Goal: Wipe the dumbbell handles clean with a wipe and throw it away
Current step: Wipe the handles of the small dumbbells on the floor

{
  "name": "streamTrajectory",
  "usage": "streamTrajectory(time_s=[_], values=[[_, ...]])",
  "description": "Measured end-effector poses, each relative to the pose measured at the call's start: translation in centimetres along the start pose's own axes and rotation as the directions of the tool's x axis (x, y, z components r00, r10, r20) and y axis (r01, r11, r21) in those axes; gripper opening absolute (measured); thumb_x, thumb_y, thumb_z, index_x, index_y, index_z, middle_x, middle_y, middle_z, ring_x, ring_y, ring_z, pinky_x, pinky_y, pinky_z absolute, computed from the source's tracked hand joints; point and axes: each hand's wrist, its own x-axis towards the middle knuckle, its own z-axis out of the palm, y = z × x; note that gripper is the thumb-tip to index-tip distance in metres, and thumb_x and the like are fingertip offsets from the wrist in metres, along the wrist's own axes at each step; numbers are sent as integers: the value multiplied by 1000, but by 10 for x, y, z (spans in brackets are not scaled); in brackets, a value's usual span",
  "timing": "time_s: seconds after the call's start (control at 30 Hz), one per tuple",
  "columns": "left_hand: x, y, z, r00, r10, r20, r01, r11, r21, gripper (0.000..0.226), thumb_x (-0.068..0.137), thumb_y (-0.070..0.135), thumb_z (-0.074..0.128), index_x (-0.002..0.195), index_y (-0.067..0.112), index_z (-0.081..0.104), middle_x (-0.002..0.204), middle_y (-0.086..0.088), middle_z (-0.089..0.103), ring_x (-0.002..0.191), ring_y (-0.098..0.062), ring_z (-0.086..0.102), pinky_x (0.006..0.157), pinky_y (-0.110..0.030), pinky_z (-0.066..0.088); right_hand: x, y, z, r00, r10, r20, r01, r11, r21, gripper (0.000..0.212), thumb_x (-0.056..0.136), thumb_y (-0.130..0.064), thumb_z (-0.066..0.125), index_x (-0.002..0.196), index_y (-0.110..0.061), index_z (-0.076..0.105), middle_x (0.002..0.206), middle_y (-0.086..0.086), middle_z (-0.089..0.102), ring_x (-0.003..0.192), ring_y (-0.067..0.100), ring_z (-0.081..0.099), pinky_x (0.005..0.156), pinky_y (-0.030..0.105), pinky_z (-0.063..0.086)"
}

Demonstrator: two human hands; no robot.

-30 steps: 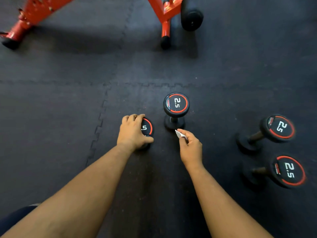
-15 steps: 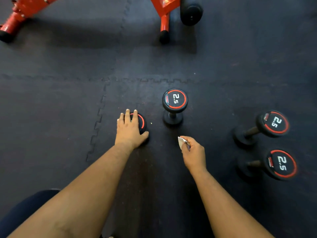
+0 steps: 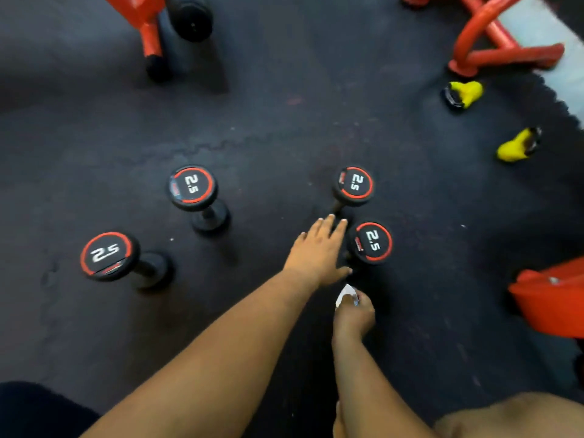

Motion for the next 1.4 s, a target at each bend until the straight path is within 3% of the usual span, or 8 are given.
streamTrajectory(time_s=[0.13, 0.3, 0.53, 0.77, 0.83, 1.0, 1.2, 1.4], values=[[49, 59, 13, 977, 138, 159, -163, 975, 154, 117, 84, 52, 76, 162, 27, -7, 171, -5, -11, 157, -31, -8, 121, -64, 15, 27, 19, -6, 991, 103, -82, -91, 986, 141, 31, 89, -14, 55, 114, -17, 73, 112, 10, 73, 101, 31, 68, 89, 51, 57], [82, 69, 20, 970, 118, 213, -174, 948, 266, 111, 88, 51, 71, 162, 29, -8, 171, -2, -9, 156, -38, -9, 117, -72, 14, 41, 19, -1, 988, 127, -83, -111, 977, 184, 32, 95, -18, 53, 123, -20, 68, 120, 6, 69, 106, 27, 67, 90, 51, 58], [59, 21, 6, 990, 108, 91, -121, 979, 161, 125, 70, 52, 86, 162, 32, 3, 164, 1, 11, 147, -33, 21, 101, -52, 50, 42, 5, 14, 997, -15, -78, 29, 983, 180, 35, 88, -19, 51, 117, -25, 72, 110, 2, 72, 100, 24, 69, 87, 50, 59], [1, -106, 22, 995, -60, -83, 37, 966, -256, 117, 51, 44, 91, 150, 27, 32, 152, 4, 22, 139, -29, 37, 112, -44, 41, 13, -20, 33, 941, -313, 130, 311, 950, 33, 31, 97, -11, 58, 124, -21, 70, 114, -2, 70, 100, 9, 62, 81, 16, 48], [-18, -135, 38, 984, -124, -126, 71, 930, -361, 115, 50, 41, 93, 148, 26, 35, 149, 9, 24, 139, -23, 38, 113, -40, 40, 6, -22, 47, 862, -456, 219, 470, 882, -13, 34, 94, -8, 61, 125, -19, 71, 117, -4, 70, 102, 4, 61, 81, 3, 43], [-62, -192, 66, 949, -248, -193, 115, 846, -521, 113, 49, 33, 97, 145, 15, 39, 143, 9, 25, 138, -5, 29, 120, -35, 32, -11, -8, 100, 566, -710, 418, 800, 596, -70, 37, 90, -1, 64, 122, -17, 73, 118, 3, 72, 108, 13, 65, 96, 16, 46], [-89, -227, 75, 944, -303, -129, 186, 814, -550, 118, 45, 54, 87, 144, 19, 34, 141, 17, 22, 131, -12, 41, 110, -42, 46, -21, 13, 144, 240, -757, 608, 967, 242, -80, 43, 86, 3, 67, 125, -14, 70, 129, 5, 68, 125, 19, 61, 108, 36, 48], [-95, -232, 79, 944, -326, -50, 264, 837, -479, 111, 58, 33, 97, 145, 17, 31, 148, 8, 22, 125, -24, 50, 104, -44, 48, -15, 38, 155, 23, -674, 738, 983, -121, -141, 50, 85, -6, 68, 134, -13, 62, 139, 8, 60, 138, 27, 48, 117, 56, 31]])
